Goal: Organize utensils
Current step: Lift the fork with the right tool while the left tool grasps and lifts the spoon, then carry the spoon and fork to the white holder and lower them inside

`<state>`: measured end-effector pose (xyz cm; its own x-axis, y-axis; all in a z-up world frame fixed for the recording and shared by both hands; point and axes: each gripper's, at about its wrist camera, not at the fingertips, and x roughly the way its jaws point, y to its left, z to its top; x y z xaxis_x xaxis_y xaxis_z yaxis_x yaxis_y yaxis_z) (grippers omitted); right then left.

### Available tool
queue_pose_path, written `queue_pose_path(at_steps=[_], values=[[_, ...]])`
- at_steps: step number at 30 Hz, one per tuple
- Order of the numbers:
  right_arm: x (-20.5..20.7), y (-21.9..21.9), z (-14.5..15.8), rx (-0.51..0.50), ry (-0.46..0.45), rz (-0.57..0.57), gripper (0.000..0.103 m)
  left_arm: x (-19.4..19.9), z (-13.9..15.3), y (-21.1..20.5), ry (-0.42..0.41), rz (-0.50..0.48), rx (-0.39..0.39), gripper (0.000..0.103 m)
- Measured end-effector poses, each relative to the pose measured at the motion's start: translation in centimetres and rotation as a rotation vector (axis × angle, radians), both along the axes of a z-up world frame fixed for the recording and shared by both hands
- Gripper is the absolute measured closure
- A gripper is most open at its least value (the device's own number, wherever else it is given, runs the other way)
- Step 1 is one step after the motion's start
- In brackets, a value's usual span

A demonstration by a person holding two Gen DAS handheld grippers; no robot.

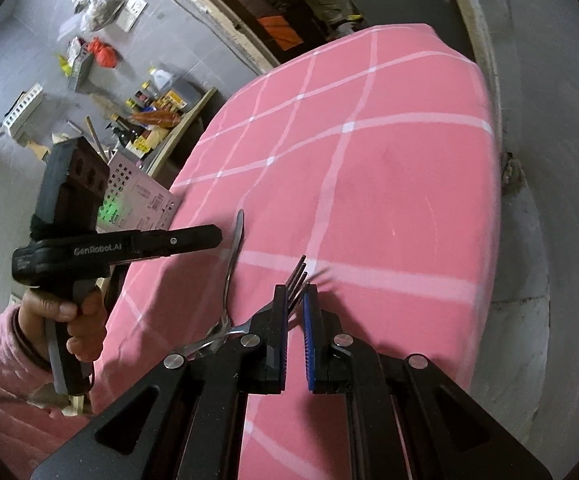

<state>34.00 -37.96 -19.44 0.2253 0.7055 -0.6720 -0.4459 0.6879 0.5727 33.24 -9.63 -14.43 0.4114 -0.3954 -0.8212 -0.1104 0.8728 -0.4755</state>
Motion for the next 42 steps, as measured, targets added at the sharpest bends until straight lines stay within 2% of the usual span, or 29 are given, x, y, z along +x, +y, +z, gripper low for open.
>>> queue_pose_path(at_steps=[3, 8, 13, 17, 19, 22, 23, 24, 25, 34, 37, 42], values=[[-1.2, -0.4, 0.1, -0.013, -0.005, -0.005, 0.096, -0.4, -0.9, 0.5, 0.058, 0.027, -0.056, 0.102], [-2.1, -1.5, 0.0, 0.002, 0.003, -0.030, 0.096, -1.4, -2.0, 0.3, 0.115, 0.022, -0.077, 0.099], [-2.2, -1.2, -0.2, -0.004, -0.005, -0.037, 0.096, -1.5, -2.5, 0.2, 0.134, 0.040, -0.132, 0.086], [-2.4, -1.3, -0.4, 0.001, 0.000, -0.047, 0.096, -1.0, -2.2, -0.7, 0.130, 0.010, -0.156, 0.065], [-2.7, -1.5, -0.4, 0.003, 0.001, -0.054, 0.096, -0.5, -2.1, -1.2, 0.128, -0.002, -0.153, 0.061], [-3.0, -1.7, -0.6, 0.007, 0.006, -0.071, 0.096, -0.4, -1.7, -1.4, 0.119, -0.024, -0.114, 0.065], [-3.2, -1.7, -0.6, 0.008, 0.007, -0.076, 0.096, -0.3, -1.6, -1.6, 0.122, -0.033, -0.080, 0.073], [-3.4, -1.8, -0.6, 0.008, 0.007, -0.082, 0.096, -0.3, -1.6, -1.8, 0.126, -0.040, -0.035, 0.085], [-3.4, -1.8, -0.7, 0.009, 0.008, -0.084, 0.096, -0.3, -1.7, -1.9, 0.127, -0.039, -0.013, 0.092], [-4.8, -1.6, 0.5, 0.004, -0.021, -0.124, 0.097, -1.6, -1.9, -0.7, 0.097, -0.013, -0.069, 0.096], [-5.6, -1.7, 1.6, 0.013, -0.043, -0.141, 0.097, -3.1, -0.7, -0.5, 0.026, -0.033, -0.071, 0.099], [-6.8, -1.1, 3.7, 0.007, -0.094, -0.161, 0.099, -5.6, 1.9, -0.4, -0.093, -0.065, -0.031, 0.101]])
